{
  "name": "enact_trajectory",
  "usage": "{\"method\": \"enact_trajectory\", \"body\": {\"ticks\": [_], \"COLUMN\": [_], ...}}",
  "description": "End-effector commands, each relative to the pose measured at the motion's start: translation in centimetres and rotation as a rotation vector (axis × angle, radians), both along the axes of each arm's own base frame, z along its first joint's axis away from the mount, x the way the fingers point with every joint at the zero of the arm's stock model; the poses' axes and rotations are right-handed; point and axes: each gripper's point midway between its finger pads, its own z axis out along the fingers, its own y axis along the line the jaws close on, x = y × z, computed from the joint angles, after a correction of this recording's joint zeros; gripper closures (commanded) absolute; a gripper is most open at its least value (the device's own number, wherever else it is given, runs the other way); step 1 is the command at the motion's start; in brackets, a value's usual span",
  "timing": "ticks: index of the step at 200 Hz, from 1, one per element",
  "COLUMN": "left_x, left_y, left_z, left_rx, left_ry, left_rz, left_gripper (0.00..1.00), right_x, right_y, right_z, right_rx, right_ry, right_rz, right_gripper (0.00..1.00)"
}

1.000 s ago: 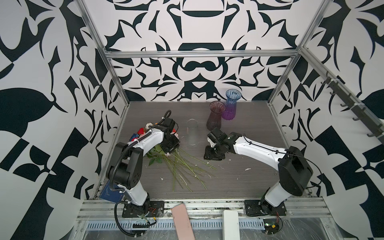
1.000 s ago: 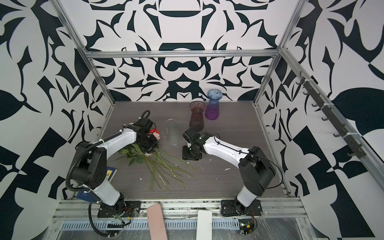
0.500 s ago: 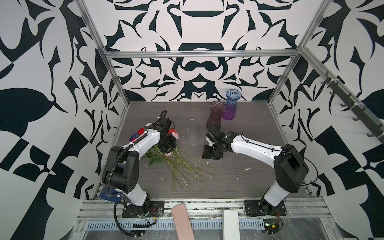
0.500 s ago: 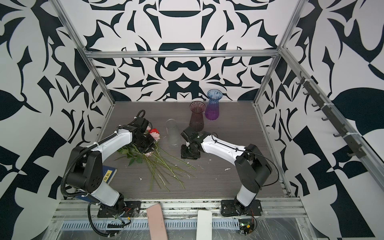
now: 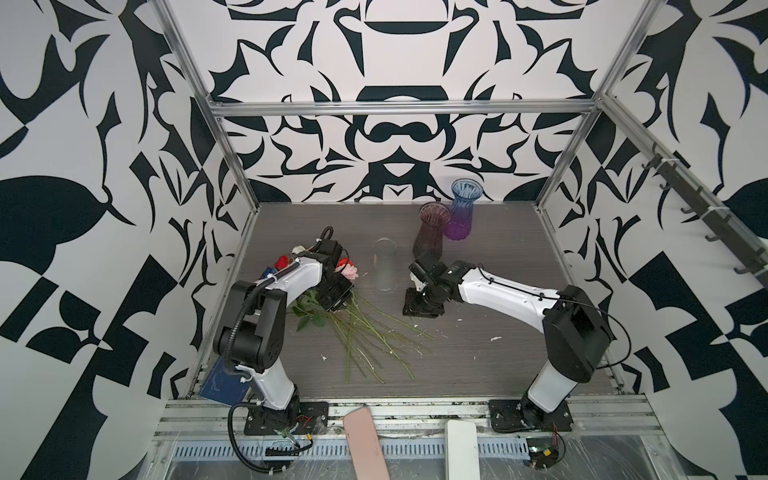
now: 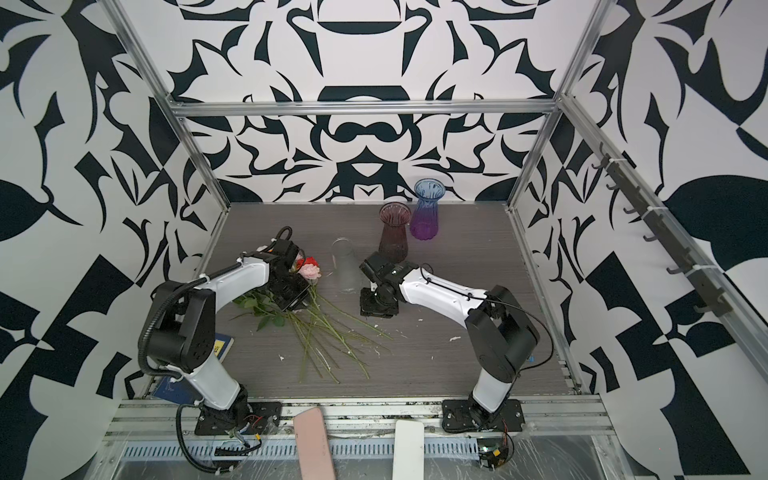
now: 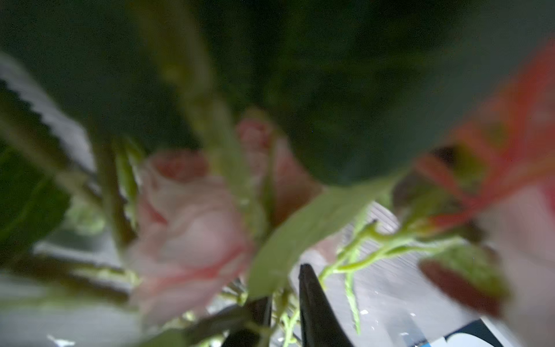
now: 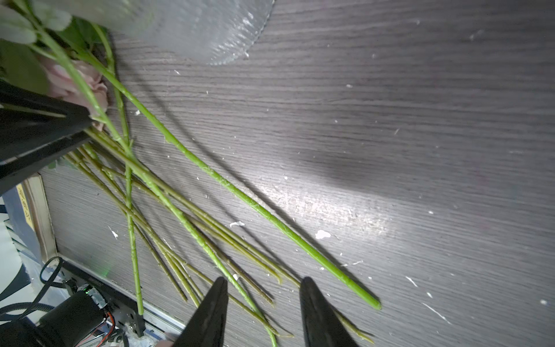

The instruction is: Arrange the flowers into the vase

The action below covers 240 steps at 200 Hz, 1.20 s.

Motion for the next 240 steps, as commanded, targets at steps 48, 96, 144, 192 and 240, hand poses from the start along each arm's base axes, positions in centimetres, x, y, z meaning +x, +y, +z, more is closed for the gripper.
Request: {"method": "enact_trajectory", "body": {"ticks": [48, 96, 144, 192, 240], "left_x": [0.6, 1.9, 3.7, 4.7, 5.4], "left_y": [0.2, 0.4, 0.8, 1.2, 1.7], "left_z": [0.1, 2.6, 9.1, 15.2, 21.2], "left_rx": [-0.006, 0.001, -0.110, -0.114, -0.158], "left_ry": [0.007, -0.059, -0.170, -0.283, -0.484], "left_rz": [0.003, 0.003, 0.100, 0.091, 0.139], "left_gripper": [0.83, 0.95, 0.99, 1.00, 1.00], "right_x": [0.7, 0.8, 1.2, 1.9, 2.3], "right_y": [0.0, 0.0, 0.5, 1.1, 0.3], "right_z": [2.4, 2.3, 2.5, 3.4, 5.0], "right_rx": [0.022, 0.020, 0.024, 0.031, -0.009], "right_ry": [-0.062, -0.061, -0.068, -0.091, -0.138], "right_rz": [-0.029, -0.032, -0.025, -0.012, 0.025], "right_gripper": [0.56, 0.56, 0.56, 0.56, 0.56]}}
